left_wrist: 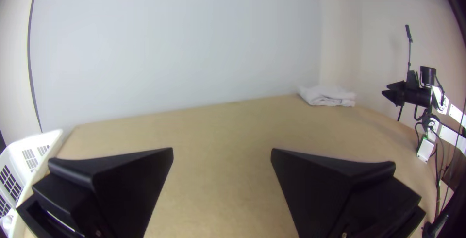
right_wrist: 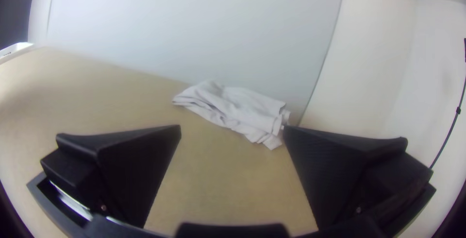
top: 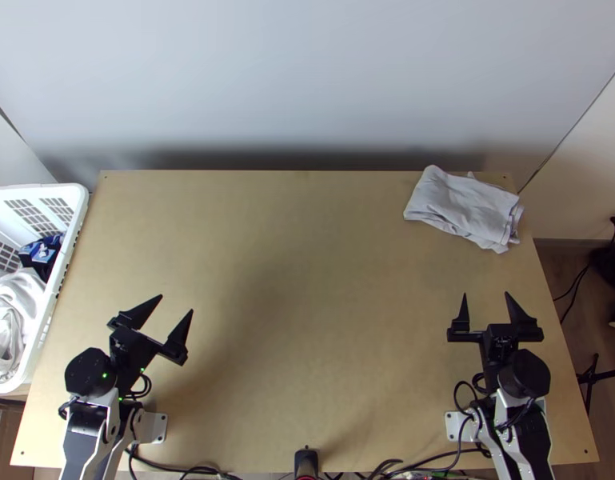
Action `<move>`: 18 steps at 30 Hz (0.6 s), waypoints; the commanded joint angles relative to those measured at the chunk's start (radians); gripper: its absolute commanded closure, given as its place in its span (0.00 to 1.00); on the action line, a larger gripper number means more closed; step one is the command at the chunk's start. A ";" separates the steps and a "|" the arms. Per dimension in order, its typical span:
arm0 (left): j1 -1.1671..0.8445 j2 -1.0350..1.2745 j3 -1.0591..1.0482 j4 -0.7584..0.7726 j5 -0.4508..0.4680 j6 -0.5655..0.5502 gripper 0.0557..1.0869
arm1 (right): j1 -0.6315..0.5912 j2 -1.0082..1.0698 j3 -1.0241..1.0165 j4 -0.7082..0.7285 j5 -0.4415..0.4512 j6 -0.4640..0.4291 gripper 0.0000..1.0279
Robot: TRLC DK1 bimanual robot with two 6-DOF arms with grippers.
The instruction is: Fold the t-shirt
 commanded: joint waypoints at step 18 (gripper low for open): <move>0.030 0.000 0.001 0.005 -0.005 0.004 0.05 | 0.057 0.000 -0.001 0.000 -0.011 0.071 0.05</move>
